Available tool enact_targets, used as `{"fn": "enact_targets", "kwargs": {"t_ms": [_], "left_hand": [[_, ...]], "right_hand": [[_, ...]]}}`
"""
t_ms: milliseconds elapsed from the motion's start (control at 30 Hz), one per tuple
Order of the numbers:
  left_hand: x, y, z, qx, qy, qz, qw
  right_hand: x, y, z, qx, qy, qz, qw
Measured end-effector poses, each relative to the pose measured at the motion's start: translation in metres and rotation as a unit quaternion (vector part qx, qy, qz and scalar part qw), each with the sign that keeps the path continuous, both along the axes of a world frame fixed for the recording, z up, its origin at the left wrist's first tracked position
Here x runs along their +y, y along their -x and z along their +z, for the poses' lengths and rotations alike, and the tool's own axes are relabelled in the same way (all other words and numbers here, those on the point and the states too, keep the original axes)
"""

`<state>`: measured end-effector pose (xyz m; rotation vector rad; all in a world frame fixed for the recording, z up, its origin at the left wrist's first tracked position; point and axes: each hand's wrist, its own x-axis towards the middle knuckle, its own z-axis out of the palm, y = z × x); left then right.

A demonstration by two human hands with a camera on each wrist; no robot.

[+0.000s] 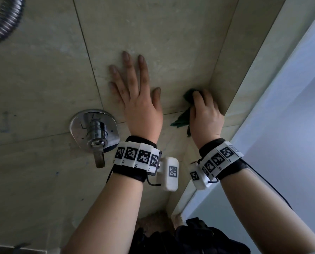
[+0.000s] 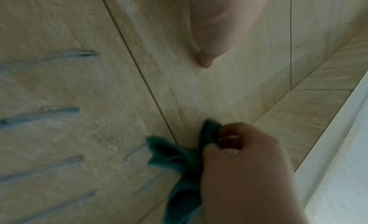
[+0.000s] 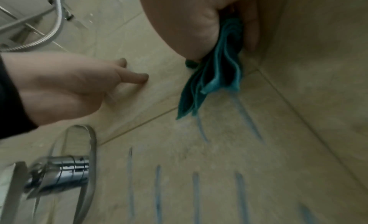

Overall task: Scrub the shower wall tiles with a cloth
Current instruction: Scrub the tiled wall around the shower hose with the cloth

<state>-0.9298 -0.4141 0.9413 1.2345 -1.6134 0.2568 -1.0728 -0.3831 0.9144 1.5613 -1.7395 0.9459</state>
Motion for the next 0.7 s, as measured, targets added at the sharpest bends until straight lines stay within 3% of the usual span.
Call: {"fn": "enact_targets", "kwargs": {"t_ms": [133, 400, 533, 700], "left_hand": [[0.000, -0.001, 0.000, -0.009, -0.002, 0.002, 1.000], [-0.003, -0.016, -0.003, -0.070, 0.006, 0.037, 0.997], [-0.001, -0.027, 0.001, -0.070, 0.010, 0.038, 0.997], [0.000, -0.047, 0.006, -0.069, -0.001, 0.054, 0.996]], "right_hand": [[0.004, -0.002, -0.019, 0.003, -0.084, -0.028, 0.996], [0.007, -0.011, -0.018, -0.170, -0.146, -0.031, 0.974], [0.008, -0.039, -0.018, -0.110, -0.076, 0.062, 0.989], [0.008, -0.070, -0.027, -0.033, -0.085, 0.139, 0.986]]}}
